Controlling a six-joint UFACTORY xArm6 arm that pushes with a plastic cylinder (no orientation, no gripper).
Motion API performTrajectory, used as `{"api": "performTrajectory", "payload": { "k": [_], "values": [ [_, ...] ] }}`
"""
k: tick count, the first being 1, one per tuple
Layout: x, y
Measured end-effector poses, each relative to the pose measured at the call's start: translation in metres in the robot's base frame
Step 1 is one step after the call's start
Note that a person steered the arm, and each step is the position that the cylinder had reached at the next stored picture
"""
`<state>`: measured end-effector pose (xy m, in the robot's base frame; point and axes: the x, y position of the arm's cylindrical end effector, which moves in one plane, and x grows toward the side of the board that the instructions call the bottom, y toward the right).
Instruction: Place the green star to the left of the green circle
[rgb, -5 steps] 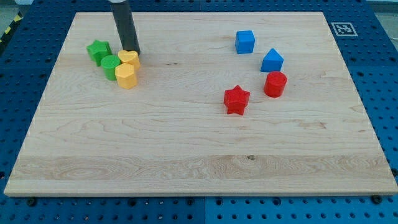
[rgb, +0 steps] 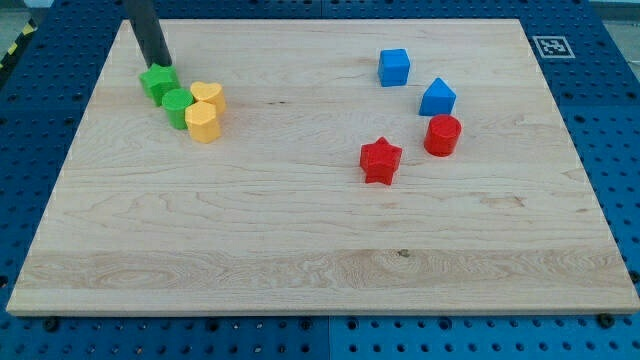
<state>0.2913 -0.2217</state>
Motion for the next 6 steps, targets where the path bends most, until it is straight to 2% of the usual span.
{"api": "performTrajectory", "payload": {
  "k": [3,4,5,6],
  "values": [
    [0.079,0.002],
    [0.077,-0.005],
    [0.053,-0.015],
    [0.030,-0.002]
  ]
}}
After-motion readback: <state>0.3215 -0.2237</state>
